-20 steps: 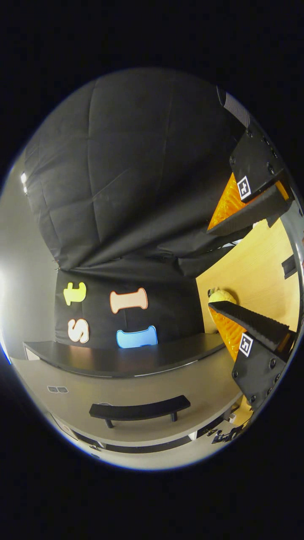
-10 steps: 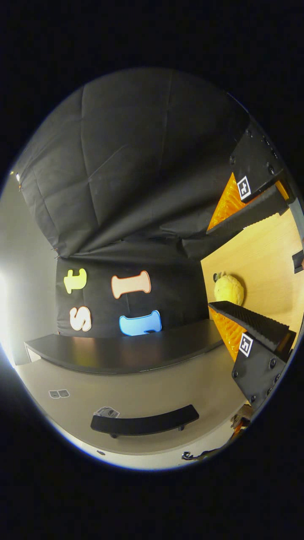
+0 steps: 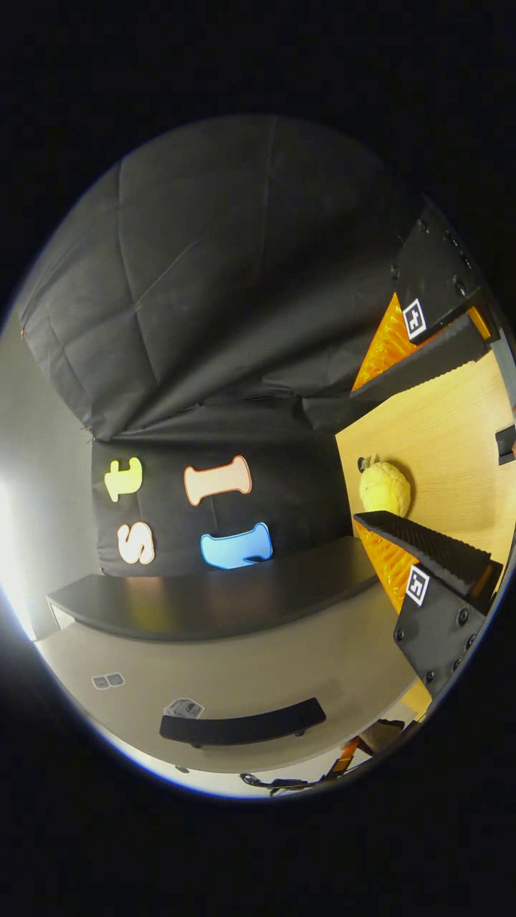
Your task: Grab one shoe with the right hand and put it into the shoe cabinet, grab the other shoe with the left hand and put it into the shoe cabinet; then close the right door with the right hand and the left door with the left hand.
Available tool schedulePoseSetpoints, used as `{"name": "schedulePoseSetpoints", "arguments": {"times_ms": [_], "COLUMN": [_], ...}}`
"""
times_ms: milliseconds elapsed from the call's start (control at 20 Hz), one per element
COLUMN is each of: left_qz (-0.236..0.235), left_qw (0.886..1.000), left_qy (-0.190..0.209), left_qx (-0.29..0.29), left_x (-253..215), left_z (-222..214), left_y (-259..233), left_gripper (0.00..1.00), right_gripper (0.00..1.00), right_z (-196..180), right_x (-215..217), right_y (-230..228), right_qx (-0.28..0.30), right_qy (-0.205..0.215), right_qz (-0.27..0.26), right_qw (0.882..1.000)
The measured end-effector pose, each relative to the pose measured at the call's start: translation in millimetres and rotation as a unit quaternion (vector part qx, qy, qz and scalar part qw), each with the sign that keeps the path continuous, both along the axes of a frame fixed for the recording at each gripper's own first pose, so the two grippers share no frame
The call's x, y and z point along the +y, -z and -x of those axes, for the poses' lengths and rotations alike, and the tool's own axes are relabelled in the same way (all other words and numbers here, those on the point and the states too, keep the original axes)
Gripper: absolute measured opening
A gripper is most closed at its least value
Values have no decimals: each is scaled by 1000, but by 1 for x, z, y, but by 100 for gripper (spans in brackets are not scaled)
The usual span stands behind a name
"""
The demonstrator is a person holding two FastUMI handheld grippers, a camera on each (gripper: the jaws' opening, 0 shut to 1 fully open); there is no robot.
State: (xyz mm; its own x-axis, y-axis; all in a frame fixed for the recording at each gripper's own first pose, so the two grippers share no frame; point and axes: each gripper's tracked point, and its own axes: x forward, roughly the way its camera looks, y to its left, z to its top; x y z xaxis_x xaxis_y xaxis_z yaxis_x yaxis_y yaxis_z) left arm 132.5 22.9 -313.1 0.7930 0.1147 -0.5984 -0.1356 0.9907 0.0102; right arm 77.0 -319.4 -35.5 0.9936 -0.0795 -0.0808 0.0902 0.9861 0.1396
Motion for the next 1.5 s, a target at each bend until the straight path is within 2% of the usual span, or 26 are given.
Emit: {"name": "schedulePoseSetpoints", "arguments": {"times_ms": [350,550,800,1050,1300,1350,1400,1450,1500], "left_qz": [-2,10,-12,-28,-28,-26,-27,-30,-31], "left_qw": [999,998,997,998,999,999,999,999,999], "left_qy": [-12,-25,-39,-37,-26,-31,-33,-32,-33], "left_qx": [-50,-53,-59,-52,-10,-5,3,12,12], "left_x": [11,31,49,46,46,47,48,48,49], "left_z": [-52,-110,-172,-223,-243,-243,-242,-239,-237], "left_y": [-18,-28,-25,-4,23,26,30,33,32], "left_gripper": [5,5,5,5,5,10,5,5,10], "right_gripper": [98,98,98,98,98,98,98,98,98], "right_z": [15,27,54,71,81,81,80,78,76], "right_x": [-21,-37,-54,-71,-81,-82,-83,-82,-81], "right_y": [-13,-17,-3,7,6,5,9,12,14], "right_qx": [-17,-24,-20,-13,-25,-27,-25,-20,-17], "right_qy": [24,48,71,103,118,119,119,116,112], "right_qz": [-14,-27,-24,-40,-43,-42,-41,-42,-45], "right_qw": [999,998,997,994,992,992,992,992,993]}}
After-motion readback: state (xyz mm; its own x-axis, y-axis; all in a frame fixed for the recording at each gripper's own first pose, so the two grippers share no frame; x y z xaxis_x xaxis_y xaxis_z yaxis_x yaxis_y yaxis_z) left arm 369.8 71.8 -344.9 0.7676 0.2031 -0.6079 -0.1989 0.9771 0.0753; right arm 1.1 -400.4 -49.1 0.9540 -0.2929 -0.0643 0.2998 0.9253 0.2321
